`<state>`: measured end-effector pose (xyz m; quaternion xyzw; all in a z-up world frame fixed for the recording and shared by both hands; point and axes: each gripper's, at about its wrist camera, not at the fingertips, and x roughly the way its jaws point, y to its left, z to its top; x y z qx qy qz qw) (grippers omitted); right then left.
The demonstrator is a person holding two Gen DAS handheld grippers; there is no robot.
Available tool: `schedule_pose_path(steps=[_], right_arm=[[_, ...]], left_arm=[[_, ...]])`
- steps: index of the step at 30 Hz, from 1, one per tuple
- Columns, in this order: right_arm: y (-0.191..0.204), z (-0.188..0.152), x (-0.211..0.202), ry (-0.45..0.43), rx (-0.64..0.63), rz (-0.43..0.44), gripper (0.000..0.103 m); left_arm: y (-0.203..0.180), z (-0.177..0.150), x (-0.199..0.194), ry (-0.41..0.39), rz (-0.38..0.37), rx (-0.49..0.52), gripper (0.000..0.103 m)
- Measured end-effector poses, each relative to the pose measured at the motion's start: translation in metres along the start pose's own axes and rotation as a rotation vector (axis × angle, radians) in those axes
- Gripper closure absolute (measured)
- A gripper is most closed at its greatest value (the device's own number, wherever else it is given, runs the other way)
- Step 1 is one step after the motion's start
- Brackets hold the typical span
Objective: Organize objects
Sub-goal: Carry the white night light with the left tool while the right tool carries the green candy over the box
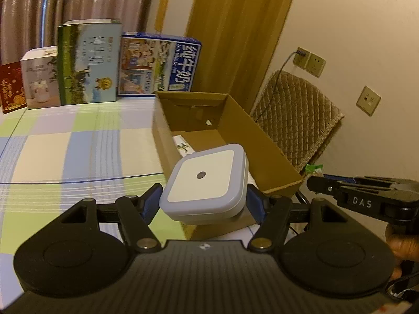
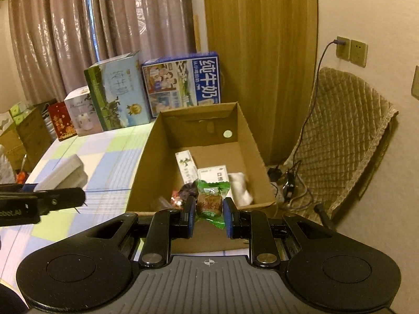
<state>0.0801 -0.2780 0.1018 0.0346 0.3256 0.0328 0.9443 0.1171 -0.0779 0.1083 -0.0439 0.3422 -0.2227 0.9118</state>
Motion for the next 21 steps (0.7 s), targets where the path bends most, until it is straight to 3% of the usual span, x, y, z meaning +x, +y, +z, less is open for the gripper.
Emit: schedule_pose_path(steps=[21], right_arm=[[-0.027,0.05,0.042,0.079,-0.022,0.087,0.083]], left_arm=[[-0.041,0.046,0.072,0.126,0.056,0.091,0.039]])
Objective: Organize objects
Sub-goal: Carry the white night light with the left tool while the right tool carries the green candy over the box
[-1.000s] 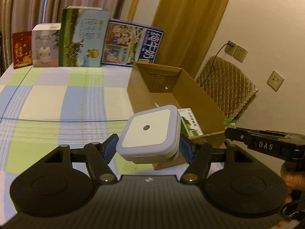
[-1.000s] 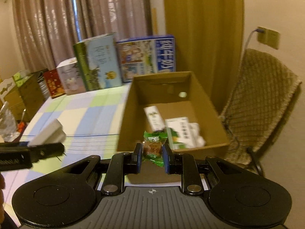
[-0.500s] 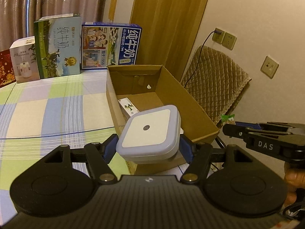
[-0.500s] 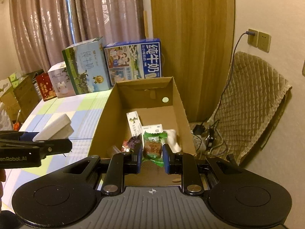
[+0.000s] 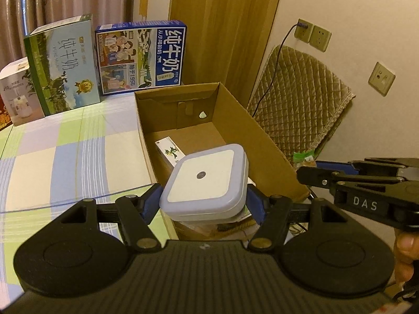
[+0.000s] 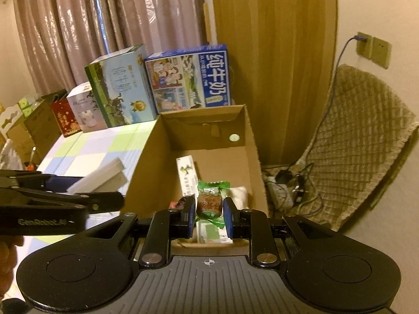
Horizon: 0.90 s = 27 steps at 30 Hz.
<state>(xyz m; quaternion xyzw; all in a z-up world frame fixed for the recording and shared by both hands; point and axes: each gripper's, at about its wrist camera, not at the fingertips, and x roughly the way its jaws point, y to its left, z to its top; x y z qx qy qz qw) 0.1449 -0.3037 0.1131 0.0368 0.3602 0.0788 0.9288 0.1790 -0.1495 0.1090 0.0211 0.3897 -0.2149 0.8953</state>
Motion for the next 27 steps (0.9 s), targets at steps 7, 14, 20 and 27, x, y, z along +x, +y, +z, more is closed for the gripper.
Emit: schedule_pose_path(steps=[7,14,20,27], right_arm=[[-0.007,0.023,0.023,0.029,0.0,0.019,0.083],[-0.016,0.046,0.058,0.059,-0.018,0.018,0.083],[-0.028,0.058,0.088,0.084,-0.008,0.013,0.083],[-0.042,0.064,0.111,0.099,0.015,0.009,0.083]], left_arm=[[-0.004,0.023,0.027,0.03,0.022,0.025,0.039],[0.0,0.042,0.06,0.06,0.029,0.03,0.039],[0.006,0.054,0.091,0.084,0.031,0.034,0.039],[0.014,0.065,0.121,0.104,0.033,0.034,0.039]])
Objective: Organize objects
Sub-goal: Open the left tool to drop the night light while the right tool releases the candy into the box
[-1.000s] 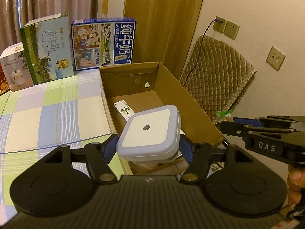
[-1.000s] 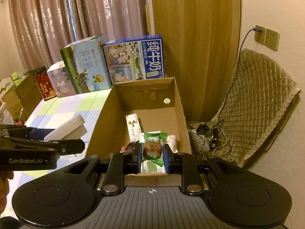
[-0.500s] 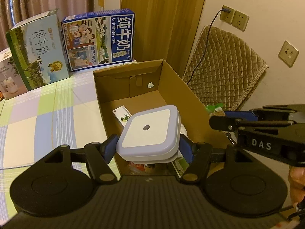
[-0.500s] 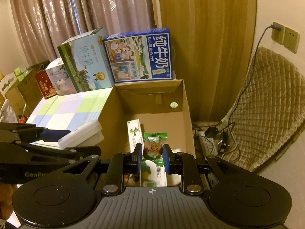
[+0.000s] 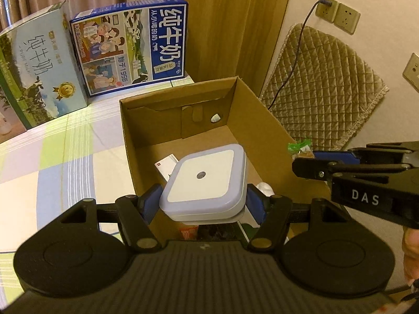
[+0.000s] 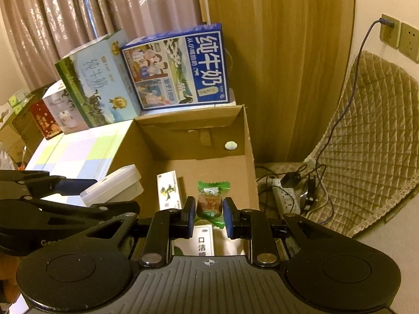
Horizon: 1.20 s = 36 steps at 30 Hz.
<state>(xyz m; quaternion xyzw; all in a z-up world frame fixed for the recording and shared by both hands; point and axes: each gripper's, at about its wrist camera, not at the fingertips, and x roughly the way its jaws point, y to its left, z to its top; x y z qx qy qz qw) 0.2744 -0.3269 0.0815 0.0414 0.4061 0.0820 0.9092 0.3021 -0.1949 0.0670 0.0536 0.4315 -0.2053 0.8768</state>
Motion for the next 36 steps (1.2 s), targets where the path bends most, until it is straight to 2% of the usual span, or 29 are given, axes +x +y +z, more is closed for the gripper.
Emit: schedule_pose_path(steps=[7,9,10,22,26,27,28,29,36], right_arm=[[-0.007,0.003,0.015,0.012,0.013,0.003,0.083],[-0.01,0.003,0.017,0.014,0.021,0.005,0.083],[-0.011,0.003,0.018,0.015,0.024,0.004,0.083],[-0.003,0.008,0.026,0.021,0.035,0.031,0.083],[0.0,0.014,0.032,-0.013,0.071,0.064,0.083],[-0.002,0.017,0.034,-0.024,0.095,0.086,0.073],[-0.005,0.018,0.035,-0.03,0.123,0.102,0.058],[-0.009,0.019,0.035,-0.034,0.152,0.11,0.054],[-0.012,0.018,0.019,-0.03,0.145,0.076,0.052]], left_arm=[[0.002,0.004,0.02,0.015,-0.01,0.006,0.038],[0.002,0.005,0.024,0.015,0.004,0.012,0.032],[0.002,0.005,0.024,0.01,0.007,0.017,0.032],[0.022,0.009,0.006,-0.035,0.02,0.008,0.032],[0.031,0.009,0.0,-0.047,0.026,-0.005,0.032],[0.033,0.008,-0.002,-0.048,0.03,-0.009,0.032],[0.036,0.008,-0.003,-0.049,0.033,-0.011,0.032],[0.038,0.006,-0.005,-0.05,0.033,-0.012,0.031],[0.046,-0.007,-0.02,-0.064,0.034,-0.034,0.022]])
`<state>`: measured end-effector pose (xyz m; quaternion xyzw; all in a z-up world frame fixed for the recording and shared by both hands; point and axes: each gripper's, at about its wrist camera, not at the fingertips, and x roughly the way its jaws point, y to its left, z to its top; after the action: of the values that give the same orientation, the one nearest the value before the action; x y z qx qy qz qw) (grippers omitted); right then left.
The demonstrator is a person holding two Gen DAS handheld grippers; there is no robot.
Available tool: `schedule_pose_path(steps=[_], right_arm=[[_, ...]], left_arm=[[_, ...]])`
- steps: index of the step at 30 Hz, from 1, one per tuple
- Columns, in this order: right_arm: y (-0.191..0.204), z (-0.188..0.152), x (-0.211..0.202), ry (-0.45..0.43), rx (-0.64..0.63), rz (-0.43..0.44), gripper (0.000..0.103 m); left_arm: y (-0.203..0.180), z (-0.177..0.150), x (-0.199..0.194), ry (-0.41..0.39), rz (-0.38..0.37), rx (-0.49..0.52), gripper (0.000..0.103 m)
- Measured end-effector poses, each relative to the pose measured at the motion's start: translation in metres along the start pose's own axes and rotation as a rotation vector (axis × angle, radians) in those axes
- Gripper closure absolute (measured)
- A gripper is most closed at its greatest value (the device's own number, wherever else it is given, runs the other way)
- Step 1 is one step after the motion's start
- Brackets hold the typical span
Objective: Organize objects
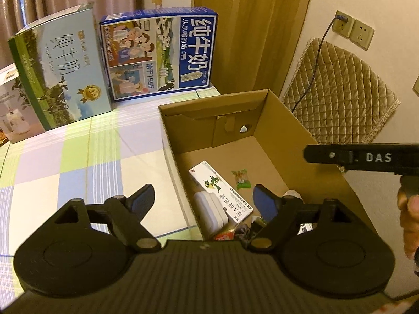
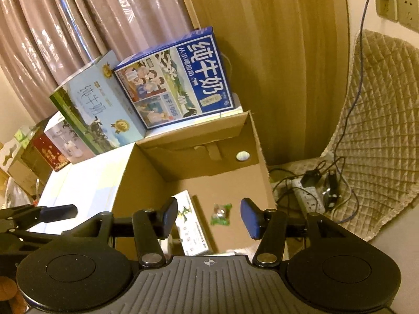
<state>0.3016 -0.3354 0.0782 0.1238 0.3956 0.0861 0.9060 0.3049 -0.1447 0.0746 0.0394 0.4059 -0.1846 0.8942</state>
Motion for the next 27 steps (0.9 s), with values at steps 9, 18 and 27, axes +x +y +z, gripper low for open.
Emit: schedule_pose_path(steps=[9,18,27], right_arm=[[0.018,-0.022,-0.05,0.008,-0.074,-0.045,0.039],[0.039,-0.057,-0.108,0.007,-0.127,-0.082,0.014],[0.052,-0.097,-0.151,0.022,-0.148,-0.101,0.006]], left_arm=[[-0.005,-0.023,-0.047,-0.035,0.02,-0.008,0.002],[-0.008,-0.063,-0.101,-0.063,0.029,-0.045,0.001],[-0.01,-0.101,-0.157,-0.104,0.06,-0.081,0.001]])
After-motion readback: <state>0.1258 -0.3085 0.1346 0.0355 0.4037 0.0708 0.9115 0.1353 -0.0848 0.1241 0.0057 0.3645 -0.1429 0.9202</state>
